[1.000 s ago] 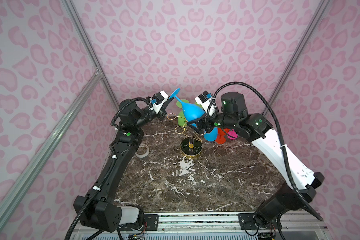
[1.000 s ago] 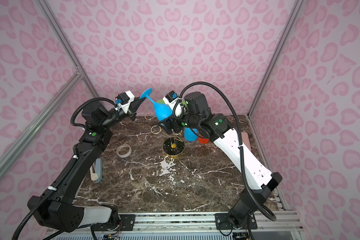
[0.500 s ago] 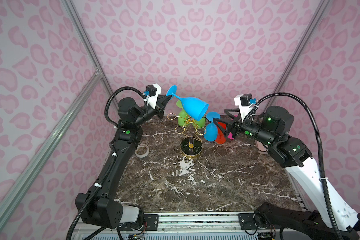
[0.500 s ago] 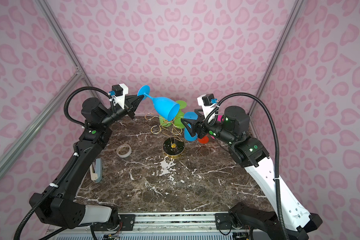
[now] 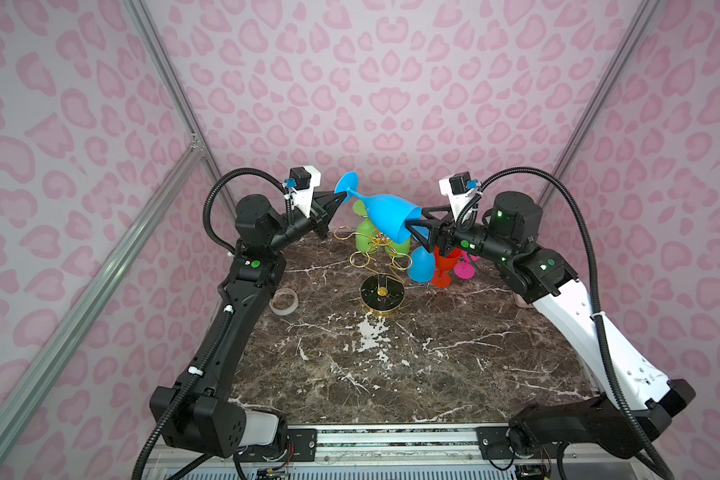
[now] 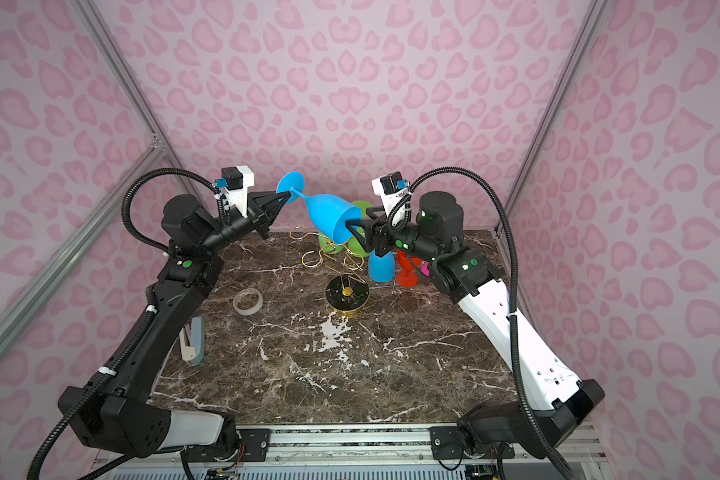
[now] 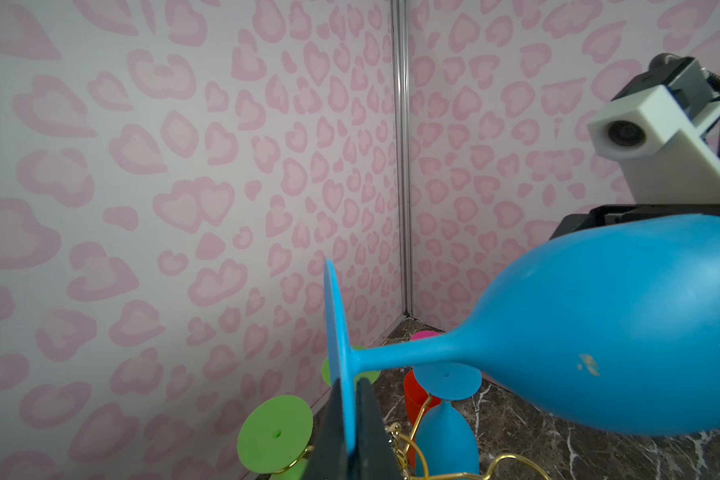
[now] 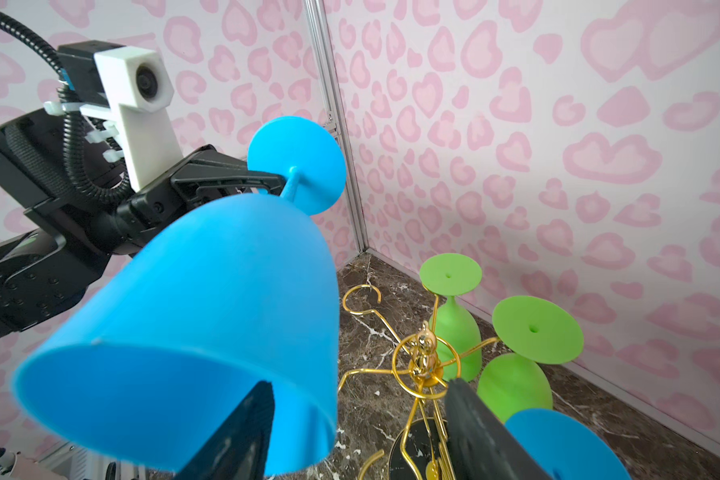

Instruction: Take the wine glass off the wine glass rack

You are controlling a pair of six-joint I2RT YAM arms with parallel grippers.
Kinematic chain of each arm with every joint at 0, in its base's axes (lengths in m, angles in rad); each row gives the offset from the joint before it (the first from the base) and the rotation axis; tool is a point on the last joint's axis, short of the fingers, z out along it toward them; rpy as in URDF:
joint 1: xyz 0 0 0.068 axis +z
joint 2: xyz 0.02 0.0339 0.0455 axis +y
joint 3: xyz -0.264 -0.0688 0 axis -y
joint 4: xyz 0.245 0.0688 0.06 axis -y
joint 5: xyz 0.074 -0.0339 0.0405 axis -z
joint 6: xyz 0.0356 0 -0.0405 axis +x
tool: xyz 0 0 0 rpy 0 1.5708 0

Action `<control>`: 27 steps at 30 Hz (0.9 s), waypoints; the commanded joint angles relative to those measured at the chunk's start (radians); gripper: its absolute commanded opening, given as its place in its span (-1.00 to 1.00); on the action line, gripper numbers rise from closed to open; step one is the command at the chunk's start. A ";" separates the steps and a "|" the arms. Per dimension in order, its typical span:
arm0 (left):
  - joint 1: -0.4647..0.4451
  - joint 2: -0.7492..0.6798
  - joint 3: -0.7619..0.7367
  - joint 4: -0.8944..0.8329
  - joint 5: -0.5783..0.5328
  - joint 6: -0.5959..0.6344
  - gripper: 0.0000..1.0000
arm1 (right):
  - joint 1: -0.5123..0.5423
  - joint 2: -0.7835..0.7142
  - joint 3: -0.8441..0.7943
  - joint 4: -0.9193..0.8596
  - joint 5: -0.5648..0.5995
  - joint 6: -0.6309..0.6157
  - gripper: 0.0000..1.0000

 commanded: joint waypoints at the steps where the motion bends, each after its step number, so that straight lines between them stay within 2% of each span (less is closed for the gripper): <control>1: -0.001 0.001 0.012 0.053 0.039 -0.033 -0.94 | 0.008 0.047 0.045 0.045 -0.030 0.014 0.12; 5: -0.001 0.011 0.021 0.053 0.058 -0.056 -0.94 | 0.015 0.087 0.095 0.026 -0.036 0.014 -0.34; 8: 0.000 0.007 0.015 0.060 0.043 -0.060 -0.89 | 0.013 0.082 0.102 -0.008 0.009 0.005 -0.63; 10: 0.000 0.006 0.017 0.060 0.032 -0.062 -0.77 | 0.012 0.069 0.112 -0.052 0.033 -0.009 -0.77; 14: -0.001 0.013 0.035 0.072 0.012 -0.091 -0.34 | 0.004 0.028 0.103 -0.109 0.056 -0.010 -1.00; 16: 0.000 0.014 0.042 0.071 0.000 -0.098 -0.14 | 0.000 -0.003 0.093 -0.136 0.073 -0.010 -1.00; 21: -0.001 -0.009 0.030 0.079 -0.072 -0.067 0.00 | -0.048 -0.109 0.088 -0.285 0.170 -0.021 -1.00; 23: 0.001 -0.027 0.012 0.097 -0.153 -0.076 0.07 | -0.098 -0.154 0.080 -0.360 0.208 -0.014 -1.00; 27: 0.005 -0.066 -0.026 0.127 -0.284 -0.080 0.35 | -0.249 -0.250 0.007 -0.487 0.242 0.016 -1.00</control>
